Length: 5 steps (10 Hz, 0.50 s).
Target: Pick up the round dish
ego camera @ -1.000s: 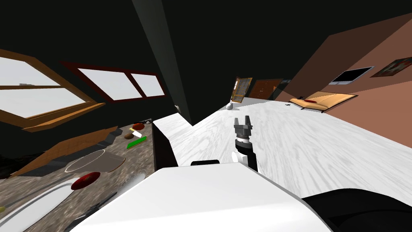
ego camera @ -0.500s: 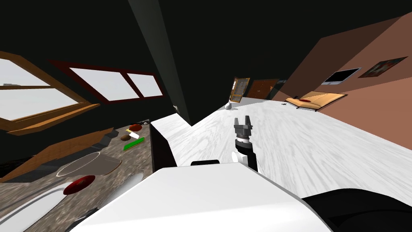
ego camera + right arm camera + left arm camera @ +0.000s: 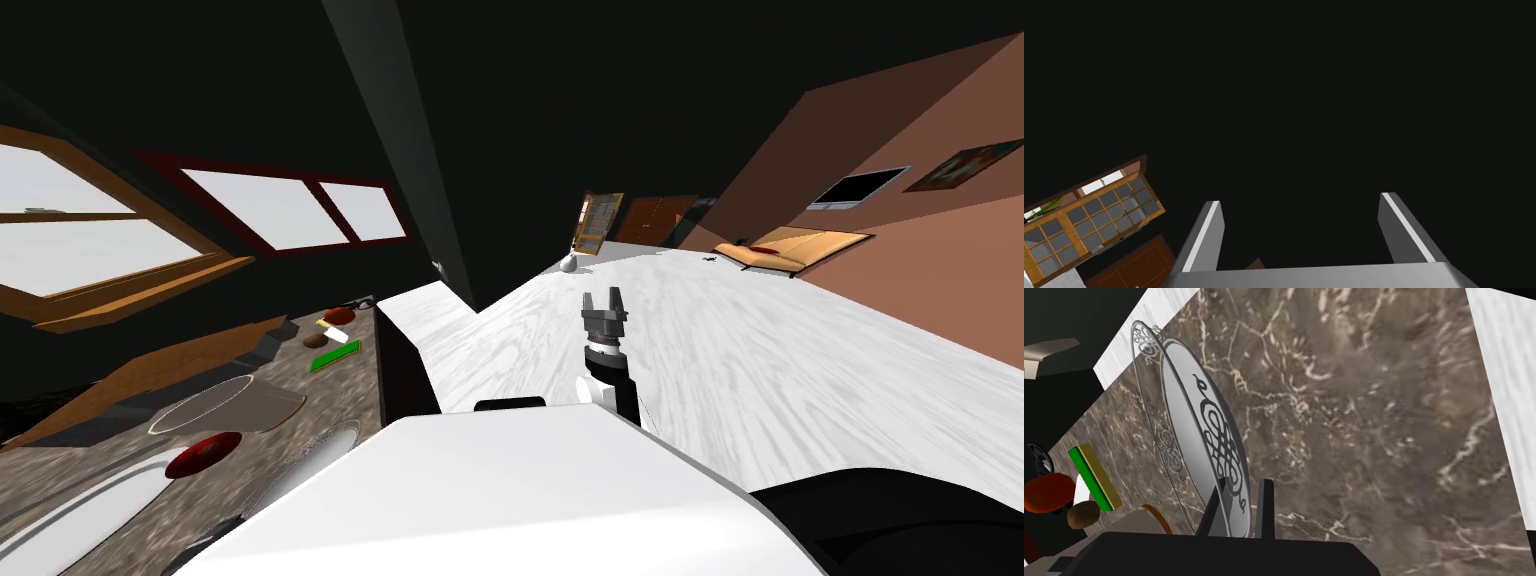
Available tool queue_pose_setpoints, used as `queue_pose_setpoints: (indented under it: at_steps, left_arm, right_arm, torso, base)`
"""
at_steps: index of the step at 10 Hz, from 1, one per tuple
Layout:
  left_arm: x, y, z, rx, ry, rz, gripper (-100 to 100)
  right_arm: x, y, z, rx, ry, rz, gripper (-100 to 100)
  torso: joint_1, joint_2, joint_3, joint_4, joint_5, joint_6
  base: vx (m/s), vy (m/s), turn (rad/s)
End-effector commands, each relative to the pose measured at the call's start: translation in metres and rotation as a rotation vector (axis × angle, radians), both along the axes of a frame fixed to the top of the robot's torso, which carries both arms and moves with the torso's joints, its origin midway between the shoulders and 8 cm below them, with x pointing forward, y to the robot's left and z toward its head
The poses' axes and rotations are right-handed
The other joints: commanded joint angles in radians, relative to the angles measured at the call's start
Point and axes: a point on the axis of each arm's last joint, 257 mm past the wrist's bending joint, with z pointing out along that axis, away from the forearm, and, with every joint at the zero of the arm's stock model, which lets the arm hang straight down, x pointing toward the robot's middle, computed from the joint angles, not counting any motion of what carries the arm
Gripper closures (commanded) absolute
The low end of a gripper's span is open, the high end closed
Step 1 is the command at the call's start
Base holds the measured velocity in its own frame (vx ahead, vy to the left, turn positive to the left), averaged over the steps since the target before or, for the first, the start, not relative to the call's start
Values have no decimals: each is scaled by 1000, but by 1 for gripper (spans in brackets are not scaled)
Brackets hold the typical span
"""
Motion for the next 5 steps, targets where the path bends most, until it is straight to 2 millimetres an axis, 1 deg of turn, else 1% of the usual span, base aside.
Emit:
queue_pose_setpoints:
  at_steps: [1, 3, 4, 5]
  left_arm:
    - [2, -5, 7, 0, -1, -16, 100]
    - [4, -12, 14, -1, 0, -35, 100]
    - [3, -11, 12, -1, -1, -27, 100]
    - [3, -12, 12, 0, 0, -30, 0]
  right_arm:
    - [0, 0, 0, 0, 0, 0, 0]
    - [0, 0, 0, 0, 0, 0, 0]
    - [0, 0, 0, 0, 0, 0, 0]
    - [0, 0, 0, 0, 0, 0, 0]
  torso:
    - [0, 0, 0, 0, 0, 0]
    - [0, 0, 0, 0, 0, 0]
    - [0, 0, 0, 0, 0, 1]
    - [0, 0, 0, 0, 0, 1]
  base:
    - [12, 28, 156]
    - [11, 27, 107]
    - [3, 10, 15]
    - [0, 0, 0]
